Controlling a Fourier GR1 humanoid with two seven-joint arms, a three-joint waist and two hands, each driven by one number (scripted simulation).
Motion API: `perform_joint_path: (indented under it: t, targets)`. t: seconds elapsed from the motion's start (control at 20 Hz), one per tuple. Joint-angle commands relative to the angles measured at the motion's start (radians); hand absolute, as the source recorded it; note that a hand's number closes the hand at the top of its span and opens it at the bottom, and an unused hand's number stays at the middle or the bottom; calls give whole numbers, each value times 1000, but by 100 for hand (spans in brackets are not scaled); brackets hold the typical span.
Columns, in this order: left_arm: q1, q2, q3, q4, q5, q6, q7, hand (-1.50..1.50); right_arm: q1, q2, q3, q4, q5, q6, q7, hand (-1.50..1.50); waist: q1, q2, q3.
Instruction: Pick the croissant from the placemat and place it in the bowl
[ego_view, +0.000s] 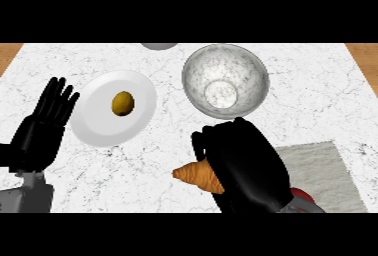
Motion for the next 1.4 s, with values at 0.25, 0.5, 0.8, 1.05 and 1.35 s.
perform_joint_path:
  t: [0.25,0.5,0.8,1.05,1.35]
  targets:
    - [65,9,13,-15,6,-48,-29,0,-169,9,-217,-52,-6,43,135,150,10,3,1]
    - [-18,-28,-9,48,-21,-9,-33,0,-254,-45,-368,123,-25,-100,25,150,9,6,1]
    - [-30,-19,-20,20,-18,-17,4,0,-409,-59,-510,453,-46,-289,-90,150,22,9,1]
    - [-19,-14,-19,-59,-10,-5,41,0,-454,-87,-570,745,-42,-504,-268,150,41,14,1]
    - [-8,-23,-10,1,-4,-33,-1,0,-613,-105,-595,1095,-10,-606,-349,150,38,14,1]
